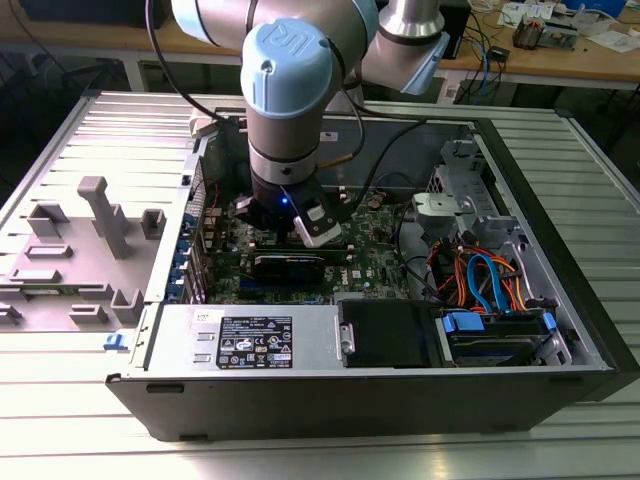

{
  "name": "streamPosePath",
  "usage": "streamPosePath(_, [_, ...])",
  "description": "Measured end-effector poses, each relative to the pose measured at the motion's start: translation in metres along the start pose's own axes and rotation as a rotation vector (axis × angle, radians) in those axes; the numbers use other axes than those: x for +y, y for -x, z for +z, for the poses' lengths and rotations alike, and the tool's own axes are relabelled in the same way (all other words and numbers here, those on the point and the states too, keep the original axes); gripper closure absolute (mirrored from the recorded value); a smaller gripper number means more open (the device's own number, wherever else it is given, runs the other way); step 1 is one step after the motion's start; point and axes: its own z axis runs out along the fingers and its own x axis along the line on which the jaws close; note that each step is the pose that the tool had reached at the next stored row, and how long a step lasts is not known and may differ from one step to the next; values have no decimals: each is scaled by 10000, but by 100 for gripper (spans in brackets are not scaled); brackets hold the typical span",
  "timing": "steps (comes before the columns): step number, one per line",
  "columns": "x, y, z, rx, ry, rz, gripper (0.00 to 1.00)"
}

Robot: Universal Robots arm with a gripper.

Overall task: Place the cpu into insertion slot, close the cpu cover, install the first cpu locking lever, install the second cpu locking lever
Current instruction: 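Install the second cpu locking lever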

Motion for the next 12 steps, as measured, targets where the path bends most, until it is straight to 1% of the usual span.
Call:
streamPosePath(4, [-2, 0, 12, 6, -4, -23, 89])
streamPosePath(5, [-1, 1, 15, 9, -62, -24, 89])
streamPosePath(7, [2, 0, 16, 26, -270, -16, 89])
streamPosePath(8, [3, 1, 15, 30, -304, -17, 89])
streamPosePath(12, [22, 1, -29, 32, -326, -16, 89])
